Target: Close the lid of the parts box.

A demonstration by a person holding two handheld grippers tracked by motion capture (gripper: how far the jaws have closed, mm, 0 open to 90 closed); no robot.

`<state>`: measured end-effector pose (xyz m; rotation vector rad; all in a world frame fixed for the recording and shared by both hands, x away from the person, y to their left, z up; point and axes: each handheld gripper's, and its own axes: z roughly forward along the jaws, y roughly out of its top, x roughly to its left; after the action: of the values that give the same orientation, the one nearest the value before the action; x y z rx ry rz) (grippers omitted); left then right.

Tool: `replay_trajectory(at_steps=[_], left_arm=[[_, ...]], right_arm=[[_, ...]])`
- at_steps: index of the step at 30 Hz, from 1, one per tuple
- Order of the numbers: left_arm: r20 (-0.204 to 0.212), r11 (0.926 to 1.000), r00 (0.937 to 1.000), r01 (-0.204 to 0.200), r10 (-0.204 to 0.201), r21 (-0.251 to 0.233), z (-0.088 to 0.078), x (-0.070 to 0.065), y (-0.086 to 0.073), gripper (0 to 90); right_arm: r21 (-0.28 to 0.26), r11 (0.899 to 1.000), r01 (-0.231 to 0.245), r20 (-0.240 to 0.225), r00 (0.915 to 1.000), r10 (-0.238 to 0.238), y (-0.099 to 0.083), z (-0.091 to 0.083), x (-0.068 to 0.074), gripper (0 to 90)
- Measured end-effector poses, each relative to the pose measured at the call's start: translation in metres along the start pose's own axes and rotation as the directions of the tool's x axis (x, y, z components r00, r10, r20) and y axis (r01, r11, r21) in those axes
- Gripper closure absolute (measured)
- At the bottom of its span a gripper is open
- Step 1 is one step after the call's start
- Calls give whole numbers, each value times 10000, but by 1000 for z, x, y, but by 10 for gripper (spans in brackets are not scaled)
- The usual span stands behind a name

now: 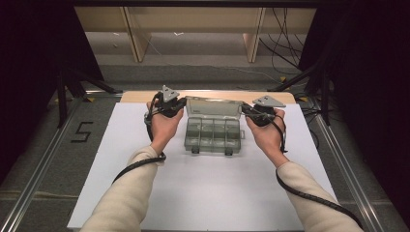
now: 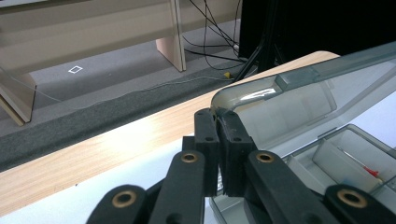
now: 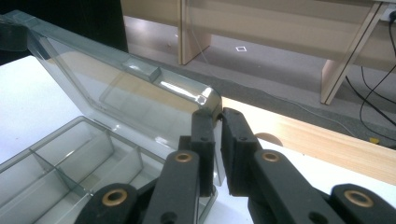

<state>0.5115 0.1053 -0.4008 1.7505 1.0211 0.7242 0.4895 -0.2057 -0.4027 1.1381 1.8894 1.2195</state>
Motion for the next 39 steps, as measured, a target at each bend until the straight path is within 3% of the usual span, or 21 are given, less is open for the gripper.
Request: replay_trajectory(at_steps=[12,23,31,39], left_arm=[[-27,9993,9993,-362,362,-87,-7,-4,-7,870],[-140,9983,9985,-534,530,-242,-12,-8,-15,870],[-175,9972,9974,-702,697,-273,-16,-11,-20,869],[-115,9971,9975,-701,698,-289,-18,-13,-24,869]], right_arm=[[-251,9993,267,159,9995,-263,-8,-7,5,843],[-182,9997,158,-39,9999,-159,-14,-13,10,842],[-273,9983,510,188,9985,-505,-17,-16,12,842],[-149,9975,690,69,9976,-689,-22,-20,13,871]])
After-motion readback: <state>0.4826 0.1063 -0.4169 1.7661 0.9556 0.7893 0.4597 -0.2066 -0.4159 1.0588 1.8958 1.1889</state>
